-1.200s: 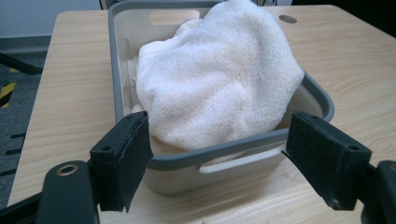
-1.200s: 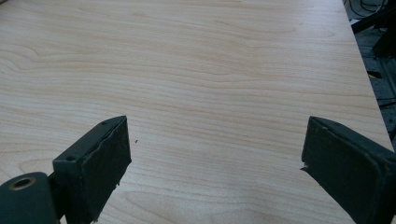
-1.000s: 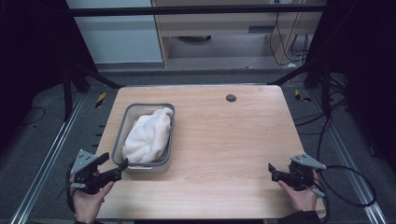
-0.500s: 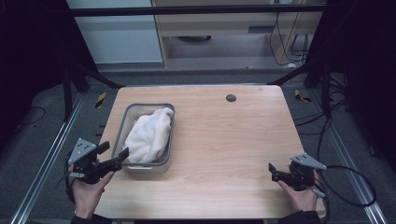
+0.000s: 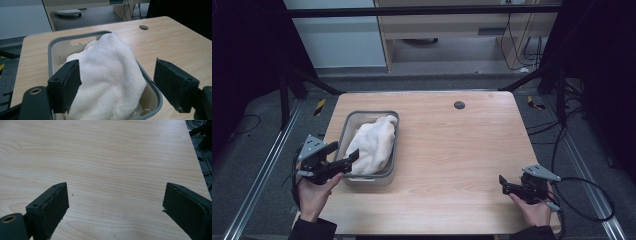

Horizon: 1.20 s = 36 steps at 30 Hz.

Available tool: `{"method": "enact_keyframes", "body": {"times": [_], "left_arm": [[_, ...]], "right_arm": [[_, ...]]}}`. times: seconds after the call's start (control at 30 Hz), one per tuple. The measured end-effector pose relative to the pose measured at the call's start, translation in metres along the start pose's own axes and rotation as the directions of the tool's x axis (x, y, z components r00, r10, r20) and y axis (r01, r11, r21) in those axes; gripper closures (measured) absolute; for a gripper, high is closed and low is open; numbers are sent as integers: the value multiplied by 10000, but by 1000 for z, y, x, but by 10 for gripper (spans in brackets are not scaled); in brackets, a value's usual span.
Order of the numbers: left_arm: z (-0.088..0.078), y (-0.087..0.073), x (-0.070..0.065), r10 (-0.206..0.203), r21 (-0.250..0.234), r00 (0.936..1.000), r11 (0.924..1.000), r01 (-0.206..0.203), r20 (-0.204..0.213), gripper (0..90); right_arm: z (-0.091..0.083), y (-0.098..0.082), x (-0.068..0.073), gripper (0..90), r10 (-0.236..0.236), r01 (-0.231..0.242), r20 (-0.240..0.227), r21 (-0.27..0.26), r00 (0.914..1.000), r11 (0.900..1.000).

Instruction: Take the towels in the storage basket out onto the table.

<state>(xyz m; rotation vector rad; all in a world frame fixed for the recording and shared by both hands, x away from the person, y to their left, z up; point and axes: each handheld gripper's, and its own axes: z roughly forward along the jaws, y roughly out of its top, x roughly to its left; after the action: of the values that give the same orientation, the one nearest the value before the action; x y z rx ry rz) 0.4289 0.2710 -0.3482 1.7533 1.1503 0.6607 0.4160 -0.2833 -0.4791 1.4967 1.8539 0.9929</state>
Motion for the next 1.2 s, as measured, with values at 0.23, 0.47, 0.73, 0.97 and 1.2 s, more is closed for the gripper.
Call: {"method": "enact_keyframes", "body": {"times": [0.23, 0.47, 0.73, 0.97, 1.2], "left_arm": [[14, 9, -6, 149, 244, 9999, 9996, -150, 54, 205], [32, 15, -13, 288, 631, 9995, 9976, -296, 140, 200], [55, 16, -21, 437, 1194, 9989, 9918, -457, 196, 193], [74, 14, -27, 646, 1585, 9978, 9851, -661, 148, 189], [91, 10, -30, 665, 1923, 9978, 9791, -665, 63, 187]], "right_arm": [[2, 0, 0, 64, -20, 20, -44, 117, 10000, 9999], [2, 0, 0, 62, -39, 41, -99, 183, 9999, 9998], [4, 0, 0, 58, -28, 32, -143, 303, 9999, 9995], [6, -1, 0, 53, -83, 92, -207, 429, 9998, 9990], [6, -1, 0, 50, -39, 52, -253, 541, 9997, 9985]]}}
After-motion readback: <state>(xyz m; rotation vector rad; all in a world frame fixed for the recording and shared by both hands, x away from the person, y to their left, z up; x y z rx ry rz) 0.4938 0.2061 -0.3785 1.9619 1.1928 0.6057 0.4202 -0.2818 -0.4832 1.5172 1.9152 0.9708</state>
